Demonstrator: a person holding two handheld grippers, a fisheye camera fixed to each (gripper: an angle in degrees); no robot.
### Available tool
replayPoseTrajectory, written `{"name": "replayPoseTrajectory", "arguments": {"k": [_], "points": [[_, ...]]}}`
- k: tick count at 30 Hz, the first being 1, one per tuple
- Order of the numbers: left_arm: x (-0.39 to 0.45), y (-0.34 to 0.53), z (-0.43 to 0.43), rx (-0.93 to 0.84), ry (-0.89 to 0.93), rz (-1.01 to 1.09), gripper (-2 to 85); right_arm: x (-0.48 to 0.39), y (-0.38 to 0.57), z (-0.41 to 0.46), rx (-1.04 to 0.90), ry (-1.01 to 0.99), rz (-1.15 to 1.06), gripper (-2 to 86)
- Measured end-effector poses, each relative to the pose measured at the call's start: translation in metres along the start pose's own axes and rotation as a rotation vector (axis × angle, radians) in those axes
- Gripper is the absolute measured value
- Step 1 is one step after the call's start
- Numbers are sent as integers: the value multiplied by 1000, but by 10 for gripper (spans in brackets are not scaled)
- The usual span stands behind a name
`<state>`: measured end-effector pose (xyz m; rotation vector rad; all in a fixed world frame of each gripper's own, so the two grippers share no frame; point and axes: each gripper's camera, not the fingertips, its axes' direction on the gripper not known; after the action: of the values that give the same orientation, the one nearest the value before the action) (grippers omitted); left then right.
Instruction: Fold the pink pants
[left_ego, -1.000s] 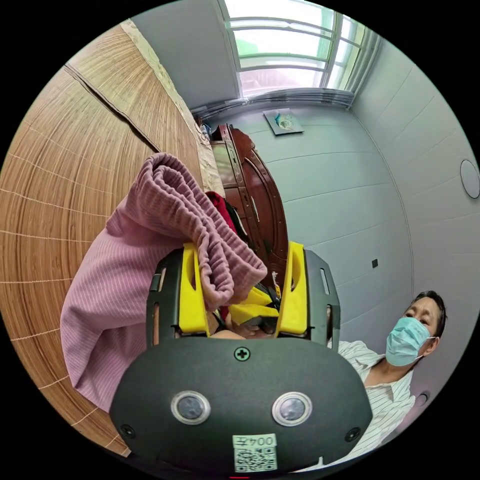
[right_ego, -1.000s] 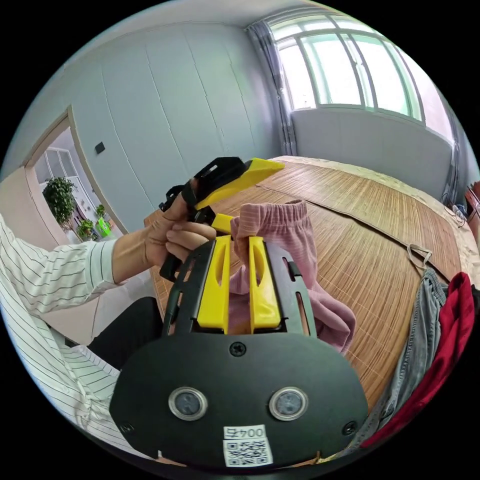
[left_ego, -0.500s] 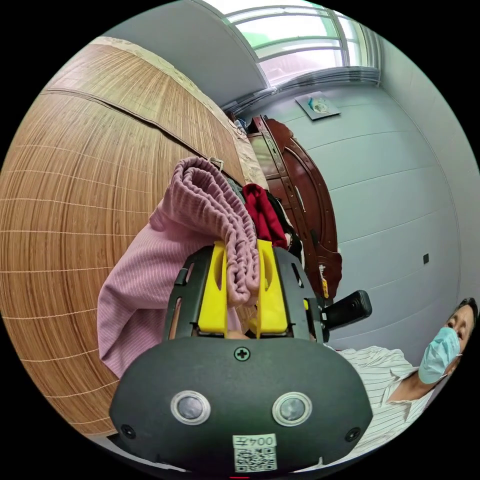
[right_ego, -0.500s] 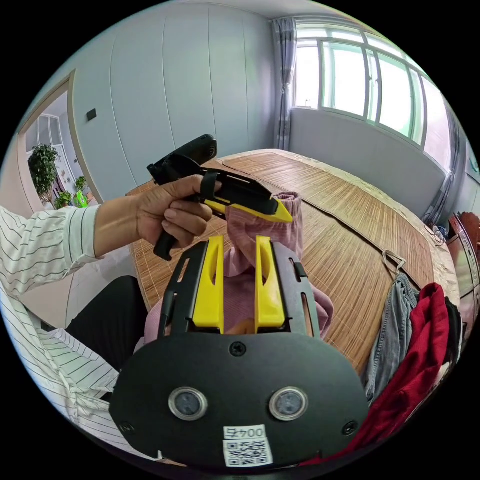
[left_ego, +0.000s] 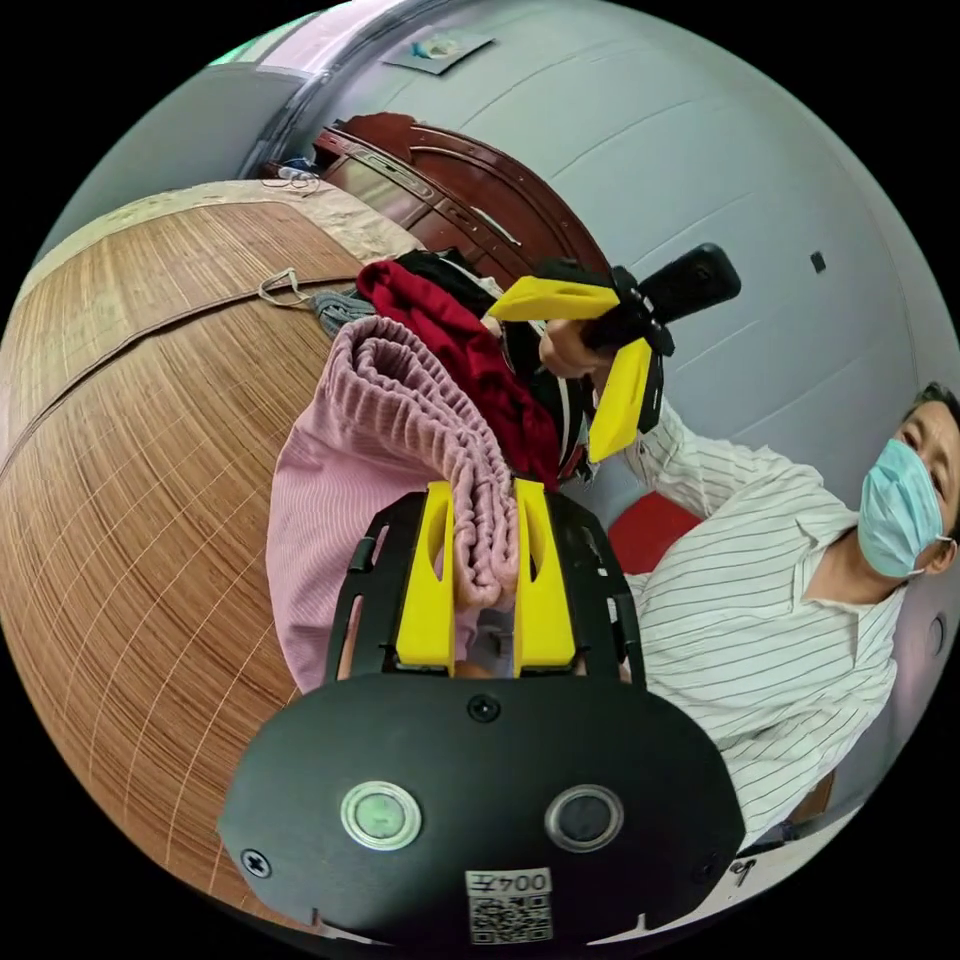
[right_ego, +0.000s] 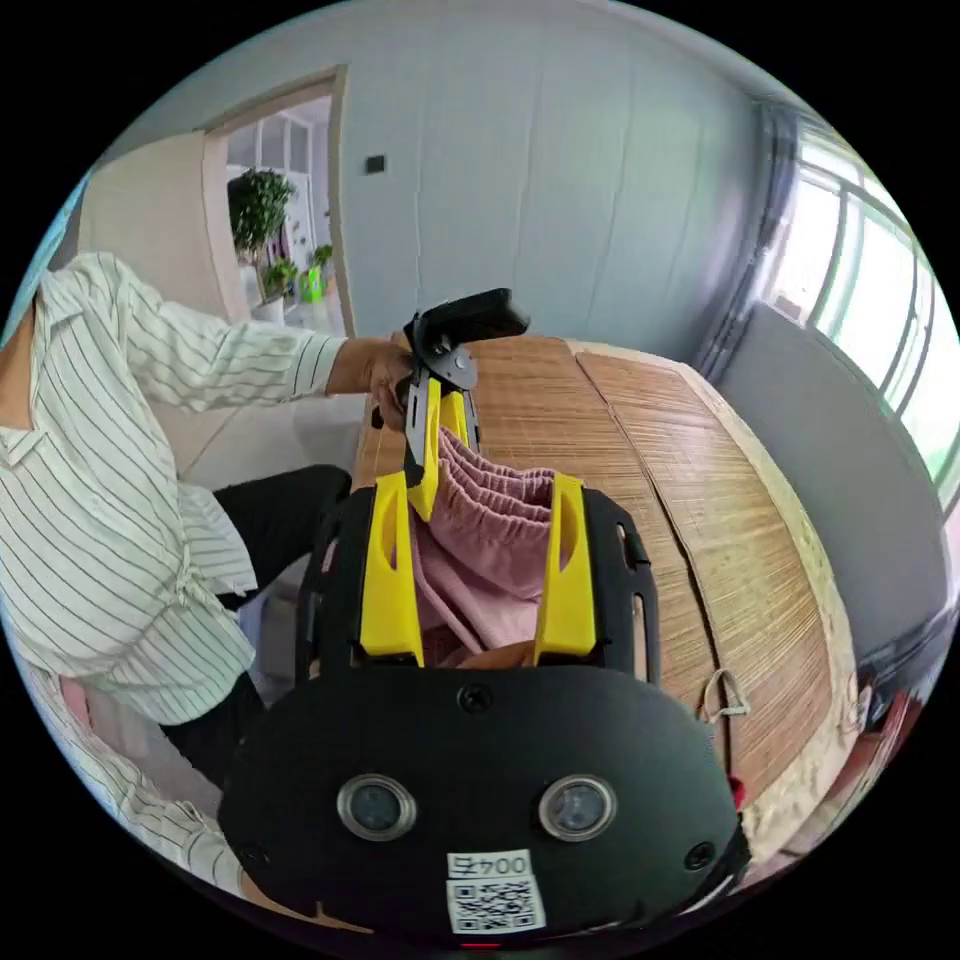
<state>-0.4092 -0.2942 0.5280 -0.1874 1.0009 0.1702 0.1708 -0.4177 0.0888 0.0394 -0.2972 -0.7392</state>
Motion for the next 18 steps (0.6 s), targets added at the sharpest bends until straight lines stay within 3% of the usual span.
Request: {"name": "replayPoseTrajectory", "arguments": {"k": [9,18], "points": [[48,-33,0,-121,4,174,91,-28,-114,25,-461,9,-405,185],[83,-55,-3,-199,18,276,94,-26,-166,29,-552,1,-518,182]]}}
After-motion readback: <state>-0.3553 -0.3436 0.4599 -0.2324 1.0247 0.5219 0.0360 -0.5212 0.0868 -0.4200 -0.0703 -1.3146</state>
